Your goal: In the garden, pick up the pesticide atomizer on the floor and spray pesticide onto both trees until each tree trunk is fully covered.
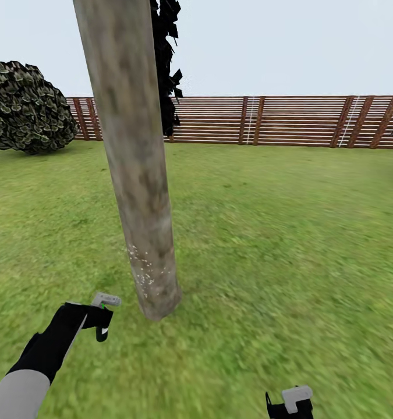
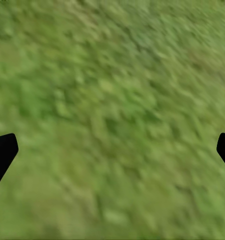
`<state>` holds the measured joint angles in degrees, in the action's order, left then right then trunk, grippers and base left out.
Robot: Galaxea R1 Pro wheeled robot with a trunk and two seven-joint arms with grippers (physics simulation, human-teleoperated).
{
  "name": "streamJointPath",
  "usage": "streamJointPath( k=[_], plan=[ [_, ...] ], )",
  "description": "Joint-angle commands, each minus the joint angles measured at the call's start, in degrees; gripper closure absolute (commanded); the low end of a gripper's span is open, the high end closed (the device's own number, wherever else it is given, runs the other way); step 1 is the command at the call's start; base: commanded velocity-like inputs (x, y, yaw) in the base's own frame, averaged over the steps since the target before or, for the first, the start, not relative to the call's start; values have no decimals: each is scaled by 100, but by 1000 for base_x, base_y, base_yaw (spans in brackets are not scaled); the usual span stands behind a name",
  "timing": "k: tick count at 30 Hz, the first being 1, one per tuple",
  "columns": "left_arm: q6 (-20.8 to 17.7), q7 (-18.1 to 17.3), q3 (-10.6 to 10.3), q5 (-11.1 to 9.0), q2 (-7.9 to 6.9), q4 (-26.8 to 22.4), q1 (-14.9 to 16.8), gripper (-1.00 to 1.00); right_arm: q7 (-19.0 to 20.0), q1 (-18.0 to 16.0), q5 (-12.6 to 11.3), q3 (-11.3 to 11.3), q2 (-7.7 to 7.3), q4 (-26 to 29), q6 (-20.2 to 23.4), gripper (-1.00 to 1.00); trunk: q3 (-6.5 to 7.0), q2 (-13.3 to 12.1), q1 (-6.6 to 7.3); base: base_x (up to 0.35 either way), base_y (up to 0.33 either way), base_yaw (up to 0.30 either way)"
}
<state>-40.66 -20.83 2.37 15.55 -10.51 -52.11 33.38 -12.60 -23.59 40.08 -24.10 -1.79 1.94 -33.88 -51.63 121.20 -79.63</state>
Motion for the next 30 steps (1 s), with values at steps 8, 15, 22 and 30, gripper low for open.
streamJointPath(
  k=[8,15,22,30],
  plan=[
    [0,-20,5,68,271,40,1,100,-36,-5,61,-22,12,-10,-19,-100,-5,2,1,3,0,26],
    [-3,662,-3,21,411,43,2,100,-54,-5,47,-40,5,-3,-22,-100,-5,2,1,-105,-185,253],
    [13,676,9,-37,487,43,2,100,-58,-5,44,-49,-3,-1,-23,-100,-5,2,1,-222,-212,117],
    [23,677,9,-275,524,38,2,100,-58,-5,43,-54,-13,-1,-22,-100,-5,2,1,-201,-214,2]
  ],
)
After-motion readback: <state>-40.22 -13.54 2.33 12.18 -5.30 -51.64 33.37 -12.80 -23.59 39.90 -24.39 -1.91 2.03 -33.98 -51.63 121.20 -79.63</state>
